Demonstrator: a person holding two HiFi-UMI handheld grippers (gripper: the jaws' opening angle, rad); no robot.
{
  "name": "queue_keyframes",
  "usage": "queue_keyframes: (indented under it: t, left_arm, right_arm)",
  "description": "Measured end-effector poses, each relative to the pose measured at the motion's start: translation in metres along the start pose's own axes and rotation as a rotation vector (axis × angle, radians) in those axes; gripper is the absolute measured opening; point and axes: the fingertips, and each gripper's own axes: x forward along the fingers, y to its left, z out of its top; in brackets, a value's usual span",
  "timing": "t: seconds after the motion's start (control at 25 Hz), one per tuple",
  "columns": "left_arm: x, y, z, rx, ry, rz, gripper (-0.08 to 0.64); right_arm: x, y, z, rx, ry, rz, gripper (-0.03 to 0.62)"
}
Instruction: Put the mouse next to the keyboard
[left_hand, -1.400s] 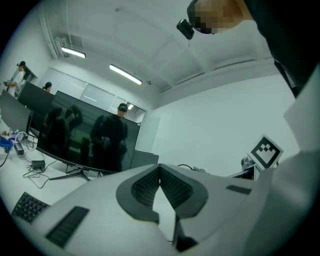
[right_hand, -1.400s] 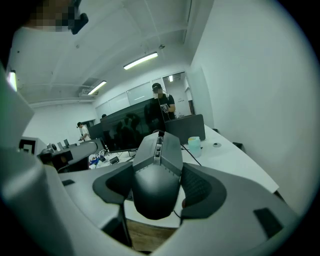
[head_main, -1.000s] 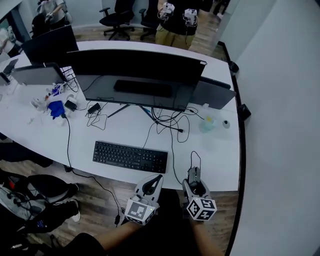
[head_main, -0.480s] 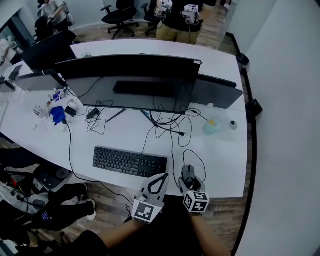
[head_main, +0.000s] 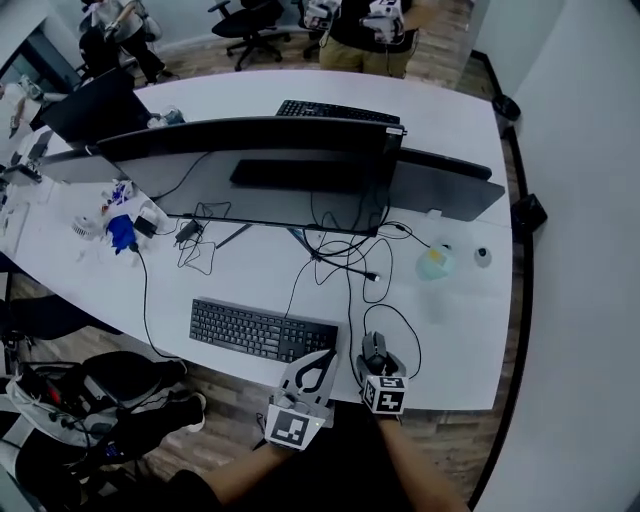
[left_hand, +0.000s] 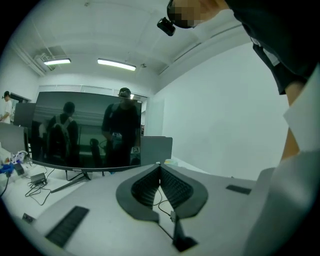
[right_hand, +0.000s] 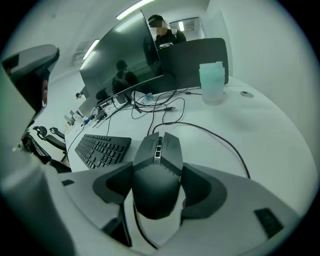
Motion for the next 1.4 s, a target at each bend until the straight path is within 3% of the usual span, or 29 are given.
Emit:
queue_keyframes:
  t: [0.12,0.24,0.64,0.8,1.0,1.2,1.4]
  left_arm:
    - [0.006,0.004,-0.005,-0.082,0.003,0.035,0.014]
    - [0.006,0.014,-0.011,-0.116,0.027,0.060,0.014]
    - [0.001,0.013,-0.019,-0.143,0.065,0.055,0.014]
    - [-0.010,0.009,-0.021,-0.116,0.093,0.015,0.014]
    - [-0.031,0.011,-0.011,-0.128,0.042,0.029,0.014]
    - [-0.056,0.012,-0.014,-0.105,0.057,0.028,0.014]
    - [-0.077,-0.004,-0.014,-0.174,0.011,-0.015,0.014]
  right_arm:
    - [0.012,-0.004,-0.003,-0.018,0.040,-0.009,0.304]
    - [0.020,-0.002,-0.004,-0.057,0.075,-0.035,0.304]
    - [0.029,-0.005,-0.008,-0.165,0.091,-0.098,0.305]
    - [0.024,-0.003,-0.008,-0.169,0.097,-0.104,0.307]
    - [0.016,-0.005,-0.010,-0.147,0.041,-0.132,0.307]
    - [-0.012,0.005,0.003,-0.129,-0.036,-0.125,0.307]
    - [-0.061,0.037,0.015,-0.093,-0.130,-0.086,0.307]
